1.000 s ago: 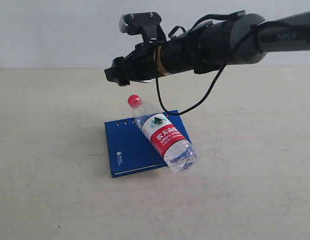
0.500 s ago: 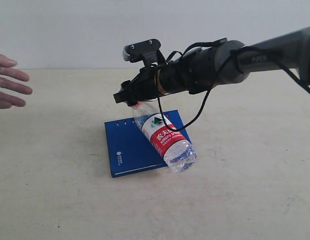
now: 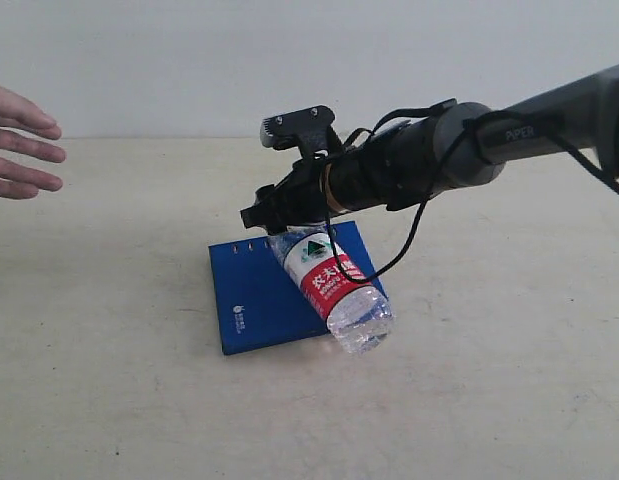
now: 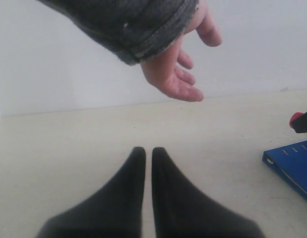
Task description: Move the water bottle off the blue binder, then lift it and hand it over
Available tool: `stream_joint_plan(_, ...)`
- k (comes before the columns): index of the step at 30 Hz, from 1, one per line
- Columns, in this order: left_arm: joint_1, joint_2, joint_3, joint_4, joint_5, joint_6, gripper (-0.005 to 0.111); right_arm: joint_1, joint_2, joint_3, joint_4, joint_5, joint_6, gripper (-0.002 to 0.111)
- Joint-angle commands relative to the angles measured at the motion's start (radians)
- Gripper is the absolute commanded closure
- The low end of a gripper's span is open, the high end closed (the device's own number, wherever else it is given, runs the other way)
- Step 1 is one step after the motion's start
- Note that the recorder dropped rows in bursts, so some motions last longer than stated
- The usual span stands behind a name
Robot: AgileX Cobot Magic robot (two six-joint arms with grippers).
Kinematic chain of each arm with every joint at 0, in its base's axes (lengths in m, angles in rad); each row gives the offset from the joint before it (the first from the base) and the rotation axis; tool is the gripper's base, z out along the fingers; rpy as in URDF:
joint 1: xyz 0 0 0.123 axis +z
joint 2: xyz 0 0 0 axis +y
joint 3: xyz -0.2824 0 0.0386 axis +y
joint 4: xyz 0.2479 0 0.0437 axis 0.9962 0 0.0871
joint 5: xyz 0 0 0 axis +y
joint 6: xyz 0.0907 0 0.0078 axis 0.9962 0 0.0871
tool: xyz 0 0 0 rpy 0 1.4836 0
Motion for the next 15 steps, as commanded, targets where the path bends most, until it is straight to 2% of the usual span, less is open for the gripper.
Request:
stream_joint_plan(1, -0.007, -0.004, -0.001, 0.002, -0.014, 0.005, 0.102, -0.013, 0.0, 0.022, -0.02, 0.013, -0.008, 0.064)
stream_joint_plan(5, -0.007, -0.004, -0.001, 0.002, -0.014, 0.005, 0.102, -0.014, -0.025, 0.02, -0.02, 0.011, -0.008, 0.104)
stream_joint_plan(6, -0.007, -0.004, -0.001, 0.002, -0.014, 0.005, 0.102, -0.016, -0.037, 0.02, -0.02, 0.011, -0.004, 0.108)
stream_joint_plan(15, -0.005, -0.004, -0.001, 0.002, -0.014, 0.005, 0.102, -0.016, -0.17, 0.02, -0.02, 0.074, -0.054, 0.108)
